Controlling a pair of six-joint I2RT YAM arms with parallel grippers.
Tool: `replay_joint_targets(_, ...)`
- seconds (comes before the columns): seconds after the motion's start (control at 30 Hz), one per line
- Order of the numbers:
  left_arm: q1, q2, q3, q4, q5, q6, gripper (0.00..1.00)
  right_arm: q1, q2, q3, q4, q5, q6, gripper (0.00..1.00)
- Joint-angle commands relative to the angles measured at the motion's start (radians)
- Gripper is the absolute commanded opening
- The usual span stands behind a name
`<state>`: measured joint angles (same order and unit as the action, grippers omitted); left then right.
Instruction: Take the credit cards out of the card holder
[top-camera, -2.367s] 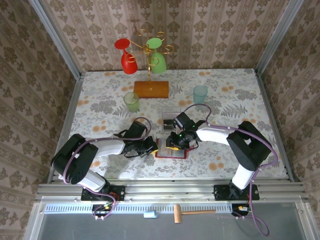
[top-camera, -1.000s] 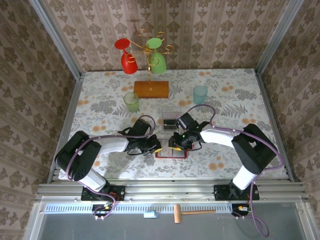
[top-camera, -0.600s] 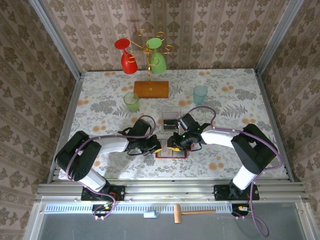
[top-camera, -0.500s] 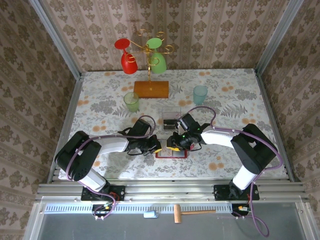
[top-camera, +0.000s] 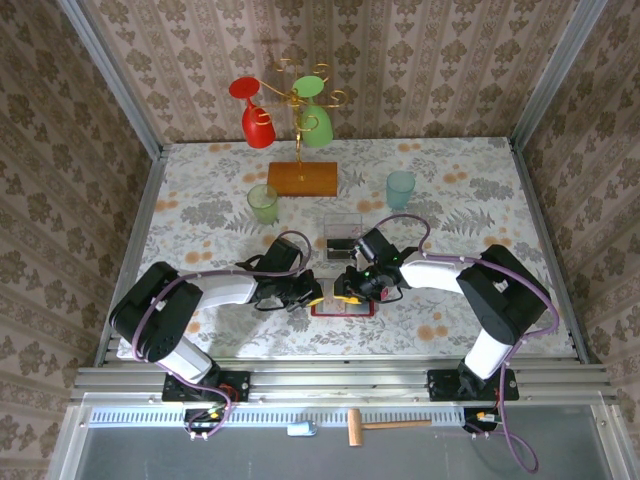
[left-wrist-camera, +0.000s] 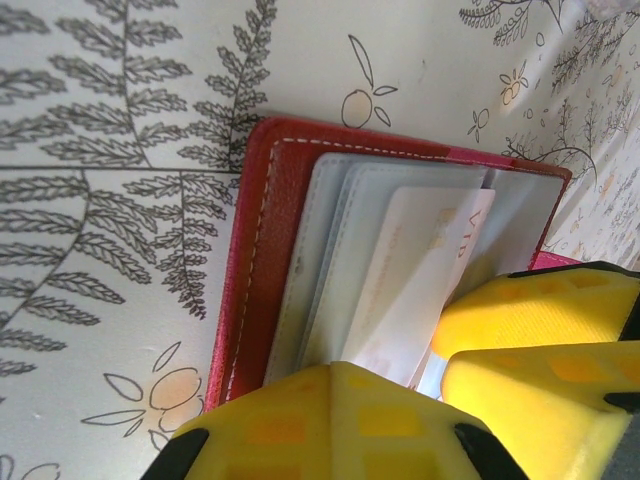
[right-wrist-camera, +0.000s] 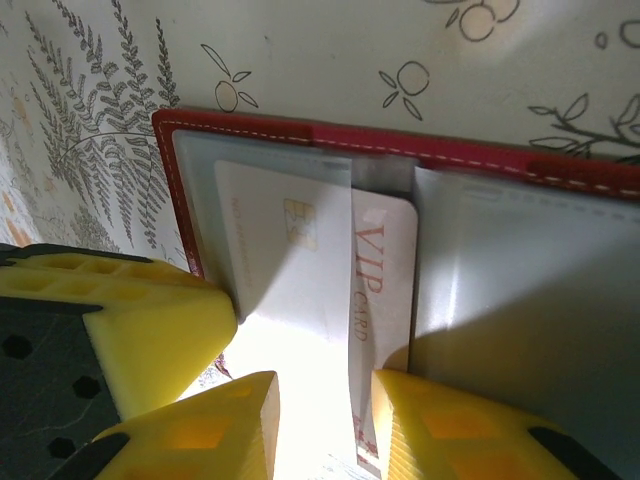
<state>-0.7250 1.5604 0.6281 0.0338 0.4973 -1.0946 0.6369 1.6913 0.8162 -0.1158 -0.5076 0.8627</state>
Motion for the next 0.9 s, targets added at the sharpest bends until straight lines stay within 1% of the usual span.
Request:
replay_joint_targets(0.0,-0.001,-0.021,-0.009,-0.05,-0.019,0.021,0.07,-0.011,0.006,0.021,-0.05,0.042,-0.018,0.31)
replay_joint_targets(0.27,0.0,-0.016,-0.011,-0.051,-0.019,0.022,0.06,-0.015,-0.033,0.008,-0.017,-0.005,-0.008,0.31)
replay_joint_targets(0.43,0.001,-0.023,-0.004,-0.052,-0.019,0.022,0.06,-0.029,-0.059,-0.014,-0.011,-0.007,-0.004,0.31)
replay_joint_targets(0.73,-0.003,-0.053,0.057,-0.113,-0.023,0.044,0.07,-0.06,-0.052,-0.03,0.009,-0.029,-0.03,0.29)
replay_joint_targets(0.87,-0.013,-0.048,0.07,-0.115,-0.025,0.047,0.07,-0.071,-0.04,-0.037,0.026,-0.042,-0.031,0.28)
